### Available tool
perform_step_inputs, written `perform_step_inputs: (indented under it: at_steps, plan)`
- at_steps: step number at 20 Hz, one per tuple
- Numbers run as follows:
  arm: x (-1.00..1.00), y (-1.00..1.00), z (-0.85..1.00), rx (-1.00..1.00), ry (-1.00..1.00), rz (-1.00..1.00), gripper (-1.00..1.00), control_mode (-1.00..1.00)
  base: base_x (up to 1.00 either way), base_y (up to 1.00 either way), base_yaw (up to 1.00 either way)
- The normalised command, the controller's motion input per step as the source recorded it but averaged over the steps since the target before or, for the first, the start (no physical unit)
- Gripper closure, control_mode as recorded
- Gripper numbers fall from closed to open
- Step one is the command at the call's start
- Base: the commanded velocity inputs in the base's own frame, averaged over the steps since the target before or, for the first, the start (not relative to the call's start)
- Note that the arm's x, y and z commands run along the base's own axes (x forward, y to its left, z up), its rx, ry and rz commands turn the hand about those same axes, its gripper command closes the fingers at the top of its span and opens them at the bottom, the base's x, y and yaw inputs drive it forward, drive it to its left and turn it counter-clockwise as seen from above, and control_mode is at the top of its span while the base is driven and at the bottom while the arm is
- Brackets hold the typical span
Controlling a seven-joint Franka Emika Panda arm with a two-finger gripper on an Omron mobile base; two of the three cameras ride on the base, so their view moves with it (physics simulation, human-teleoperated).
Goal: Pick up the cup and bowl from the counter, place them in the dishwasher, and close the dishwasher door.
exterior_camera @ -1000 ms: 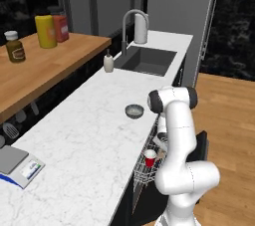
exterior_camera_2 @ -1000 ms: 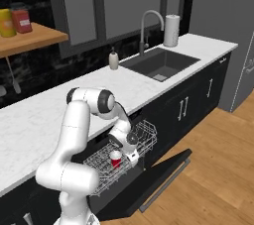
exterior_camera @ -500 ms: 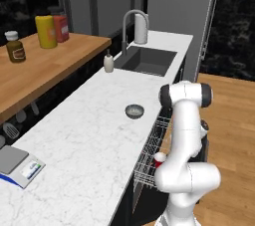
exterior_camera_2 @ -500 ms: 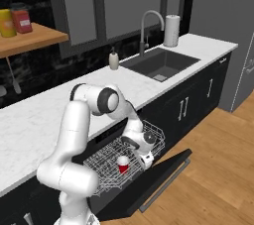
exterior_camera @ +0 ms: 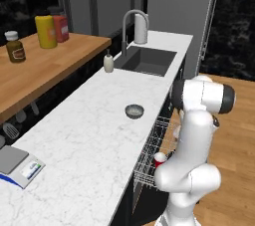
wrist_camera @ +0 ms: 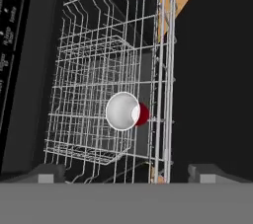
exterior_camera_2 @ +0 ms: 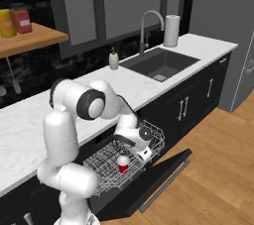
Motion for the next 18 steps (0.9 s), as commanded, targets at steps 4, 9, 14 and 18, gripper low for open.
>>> perform_step_inputs:
  at_steps: [4, 9, 14, 18]
  plan:
    - [0.0, 0.0, 1.0, -0.03, 0.12, 0.21, -1.0, -1.0, 0.0, 0.0, 0.0]
    - [-0.02, -0.2, 1.0, 0.01, 0.02, 0.16, -1.0, -1.0, 0.0, 0.0, 0.0]
    - [0.0, -0.13, 1.0, 0.03, 0.03, 0.11, -1.0, -1.0, 0.0, 0.0, 0.0]
    - [0.12, 0.31, 1.0, -0.03, 0.19, 0.11, -1.0, -1.0, 0.0, 0.0, 0.0]
